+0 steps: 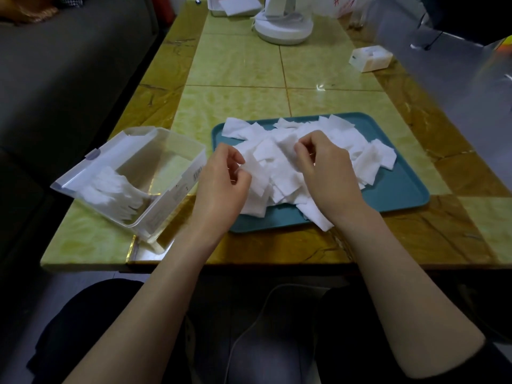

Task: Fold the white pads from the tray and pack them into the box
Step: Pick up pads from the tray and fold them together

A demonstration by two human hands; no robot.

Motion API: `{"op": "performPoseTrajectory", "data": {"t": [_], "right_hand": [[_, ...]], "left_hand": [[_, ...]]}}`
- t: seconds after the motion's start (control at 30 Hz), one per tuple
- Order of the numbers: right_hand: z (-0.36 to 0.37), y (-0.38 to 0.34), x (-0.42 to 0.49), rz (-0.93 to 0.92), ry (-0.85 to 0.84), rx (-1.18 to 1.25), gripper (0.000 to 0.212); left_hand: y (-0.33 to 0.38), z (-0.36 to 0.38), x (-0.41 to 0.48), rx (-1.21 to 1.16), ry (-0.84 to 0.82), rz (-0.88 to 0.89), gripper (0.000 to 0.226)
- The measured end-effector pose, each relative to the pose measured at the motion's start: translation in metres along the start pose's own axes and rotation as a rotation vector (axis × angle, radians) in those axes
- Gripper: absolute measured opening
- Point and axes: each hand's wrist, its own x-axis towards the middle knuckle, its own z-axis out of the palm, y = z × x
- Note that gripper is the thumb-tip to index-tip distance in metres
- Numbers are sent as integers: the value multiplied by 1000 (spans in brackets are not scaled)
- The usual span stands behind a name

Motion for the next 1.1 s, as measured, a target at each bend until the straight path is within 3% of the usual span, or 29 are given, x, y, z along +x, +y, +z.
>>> {"op": "performPoseTrajectory", "data": {"t": [0.07, 0.2, 0.37, 0.5, 0.77, 0.87, 1.0, 1.1], "right_hand": [[6, -6, -6, -98, 17, 24, 16], [24, -19, -19, -209, -118, 107, 18], [28, -20, -17, -42, -96, 332, 3], [30, -15, -13, 94, -109, 298, 18], [21, -18, -9, 79, -17, 398, 14], [16, -16, -5, 55, -107, 433, 8], [11, -11, -5, -68, -281, 270, 3], [14, -9, -5, -77, -271, 253, 4]], "left_hand": [[3, 1, 0, -70, 15, -28, 29], [8, 2, -1, -198, 6, -64, 29], [10, -4, 1, -330, 40, -90, 22], [11, -6, 0, -358, 5, -68, 19], [7, -11, 5, -330, 21, -81, 22], [9, -14, 6, -341, 16, -99, 11], [6, -16, 7, -345, -43, -116, 10], [6, -16, 5, -354, -124, -100, 10]]}}
